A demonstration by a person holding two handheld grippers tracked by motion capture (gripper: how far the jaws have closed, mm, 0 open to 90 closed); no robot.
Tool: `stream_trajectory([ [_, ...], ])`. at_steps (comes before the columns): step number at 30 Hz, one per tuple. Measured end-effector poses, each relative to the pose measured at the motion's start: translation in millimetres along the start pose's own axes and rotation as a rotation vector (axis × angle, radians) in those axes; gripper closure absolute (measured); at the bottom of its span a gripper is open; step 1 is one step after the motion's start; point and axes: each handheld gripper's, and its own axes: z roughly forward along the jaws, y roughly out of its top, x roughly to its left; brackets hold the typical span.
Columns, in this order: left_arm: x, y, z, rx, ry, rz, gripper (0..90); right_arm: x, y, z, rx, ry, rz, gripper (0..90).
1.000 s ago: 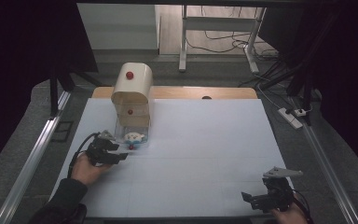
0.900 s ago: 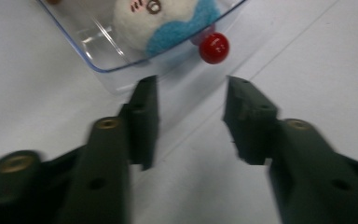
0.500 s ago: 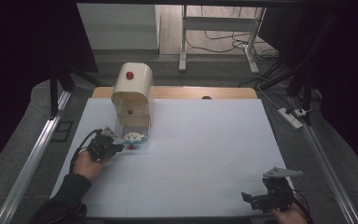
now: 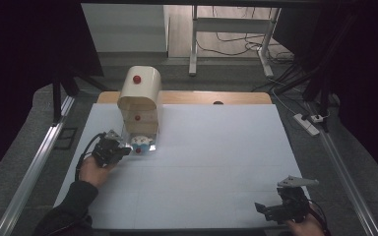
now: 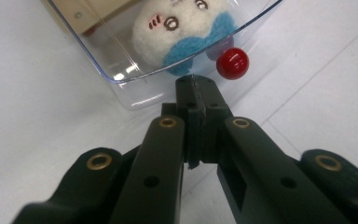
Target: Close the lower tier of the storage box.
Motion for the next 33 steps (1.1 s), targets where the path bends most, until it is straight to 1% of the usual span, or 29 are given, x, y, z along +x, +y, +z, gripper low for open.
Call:
stream_trajectory([
  [7, 4.7, 3.3, 0.7, -0.029, -0.007, -0.03, 88.3, -0.4, -0.1, -0.1, -0.001, 0.001, 0.002, 0.0],
  [12, 7.4, 5.2, 2.6, -0.034, -0.01, -0.04, 88.2, -0.3, -0.1, 0.0, 0.001, 0.001, 0.001, 0.0],
  [33, 13.1, 17.6, 11.3, -0.055, 0.005, -0.045, 88.2, 0.0, -0.2, 0.5, 0.007, 0.0, -0.001, 0.0],
])
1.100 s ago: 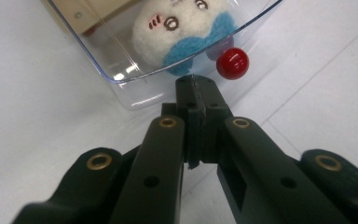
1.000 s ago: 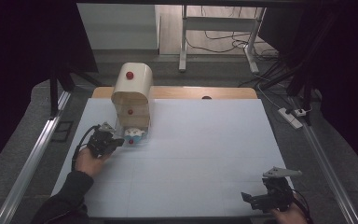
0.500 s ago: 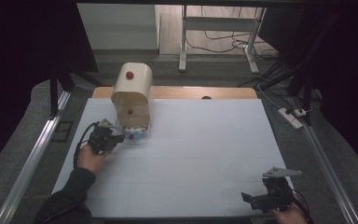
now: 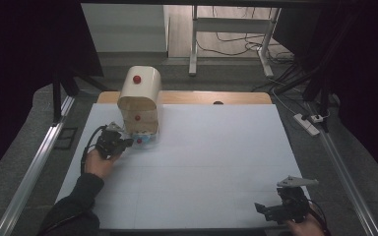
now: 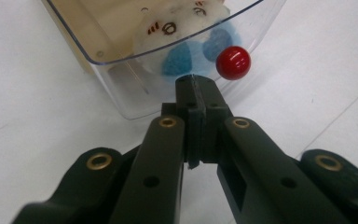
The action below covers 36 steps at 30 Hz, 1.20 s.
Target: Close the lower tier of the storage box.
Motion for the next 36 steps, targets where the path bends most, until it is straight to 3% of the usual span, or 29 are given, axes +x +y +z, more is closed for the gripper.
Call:
stream_trajectory([
  [36, 6.9, 16.8, 12.4, -0.027, 0.028, -0.014, 88.1, -0.5, 0.1, 0.6, 0.002, -0.011, 0.003, 0.0],
])
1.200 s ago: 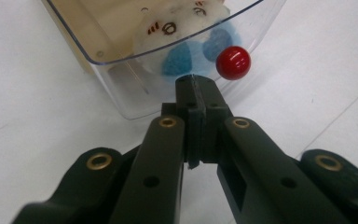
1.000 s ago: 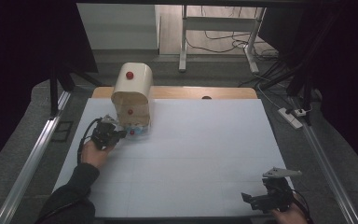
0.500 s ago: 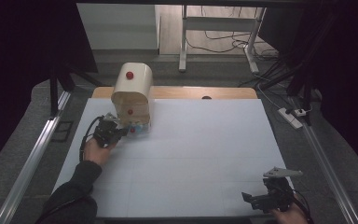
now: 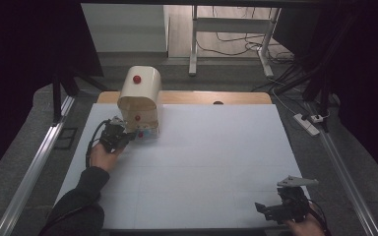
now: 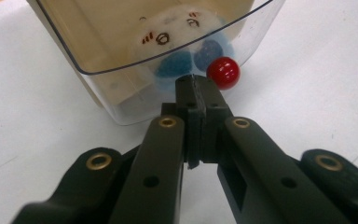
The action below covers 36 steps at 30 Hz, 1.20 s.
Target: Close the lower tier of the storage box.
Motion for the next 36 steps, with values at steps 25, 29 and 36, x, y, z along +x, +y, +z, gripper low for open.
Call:
stream_trajectory([
  [25, 5.7, 7.2, 8.0, -0.008, 0.015, 0.001, 86.5, 1.9, 2.0, 2.0, 0.017, -0.001, -0.008, 0.0],
  [29, 4.4, 7.4, 5.6, -0.013, 0.022, 0.003, 83.0, 2.0, 1.8, 1.6, 0.014, -0.001, -0.009, 0.0],
  [36, 4.4, 6.9, 1.6, -0.021, 0.015, -0.004, 76.3, 1.5, 1.4, 1.1, 0.011, 0.003, -0.01, 0.0],
])
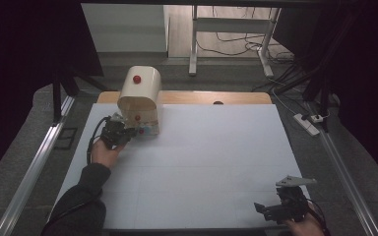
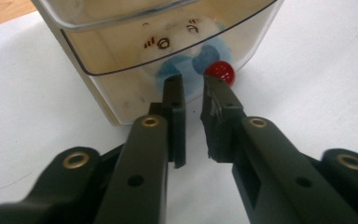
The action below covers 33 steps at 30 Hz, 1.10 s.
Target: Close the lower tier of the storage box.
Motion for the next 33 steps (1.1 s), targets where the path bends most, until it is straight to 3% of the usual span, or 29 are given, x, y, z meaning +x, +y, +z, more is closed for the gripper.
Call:
stream_trajectory([
  [33, -13.5, -1.1, -7.9, 0.011, -0.038, 0.048, 44.9, 0.6, -0.4, 0.2, 0.004, 0.003, -0.007, 0.0],
])
